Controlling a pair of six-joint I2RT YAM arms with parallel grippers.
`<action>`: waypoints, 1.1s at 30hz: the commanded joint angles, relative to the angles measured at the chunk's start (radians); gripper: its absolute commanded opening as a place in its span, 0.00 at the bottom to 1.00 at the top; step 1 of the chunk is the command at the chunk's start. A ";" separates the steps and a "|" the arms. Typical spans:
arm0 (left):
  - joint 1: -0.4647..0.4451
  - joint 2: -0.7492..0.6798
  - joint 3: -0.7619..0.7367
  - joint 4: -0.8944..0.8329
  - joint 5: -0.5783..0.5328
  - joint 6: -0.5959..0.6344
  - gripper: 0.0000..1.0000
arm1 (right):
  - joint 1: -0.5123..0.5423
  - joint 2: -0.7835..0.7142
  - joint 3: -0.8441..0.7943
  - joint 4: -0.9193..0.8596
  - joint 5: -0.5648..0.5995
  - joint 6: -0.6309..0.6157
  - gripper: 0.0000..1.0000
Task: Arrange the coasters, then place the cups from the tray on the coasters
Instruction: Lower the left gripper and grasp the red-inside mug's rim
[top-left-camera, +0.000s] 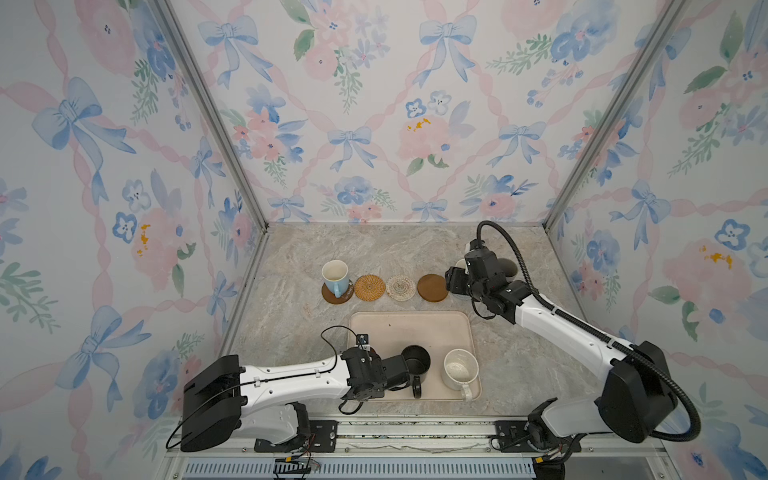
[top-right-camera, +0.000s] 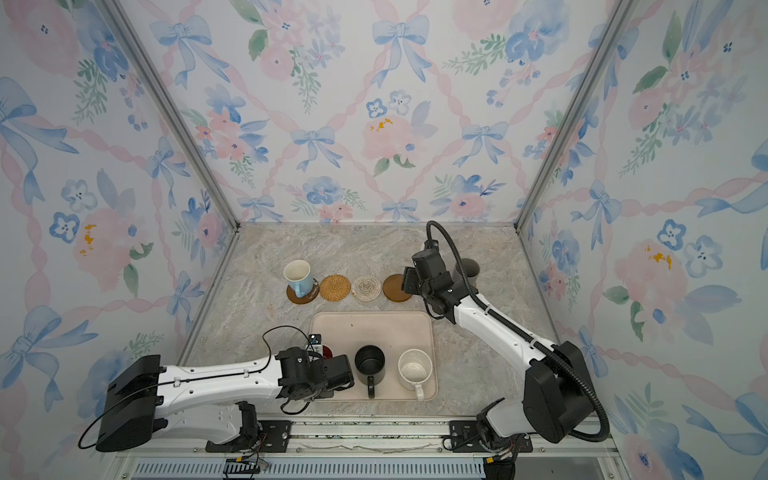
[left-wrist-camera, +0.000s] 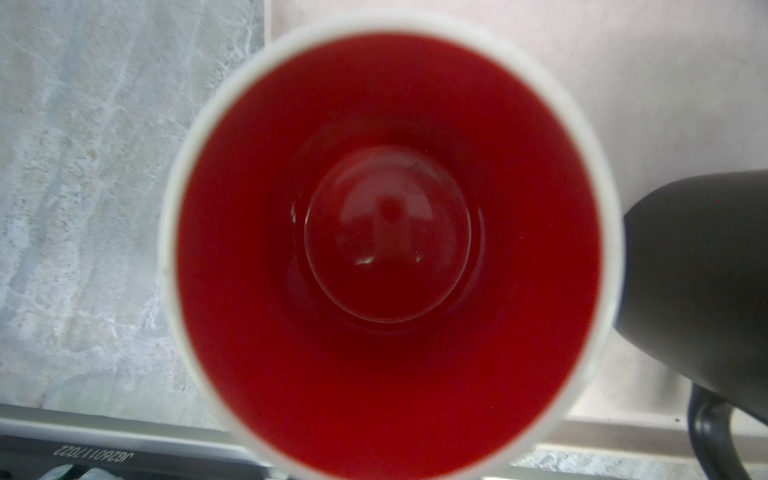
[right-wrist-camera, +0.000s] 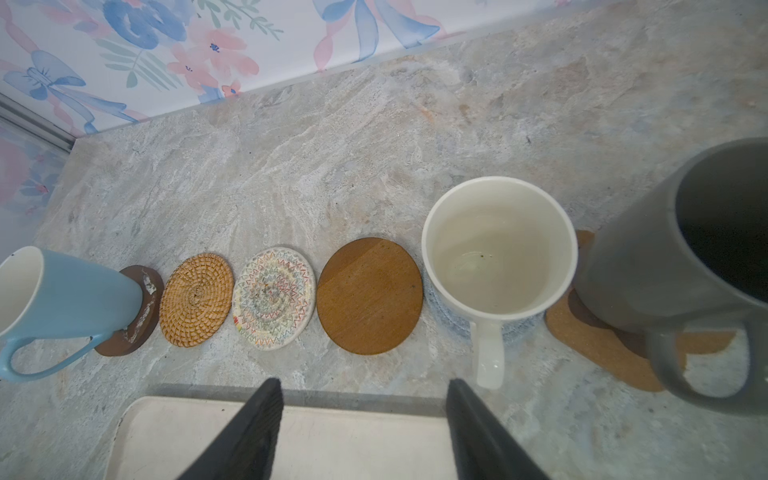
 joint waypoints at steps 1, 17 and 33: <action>0.010 0.003 -0.039 -0.005 -0.032 0.001 0.24 | -0.007 0.016 -0.013 0.011 -0.003 0.006 0.65; 0.026 0.007 -0.027 0.003 -0.054 0.028 0.00 | -0.008 0.041 0.001 0.013 -0.014 0.003 0.65; 0.031 0.003 0.096 0.005 -0.158 0.083 0.00 | -0.018 0.035 -0.008 0.011 -0.013 0.002 0.66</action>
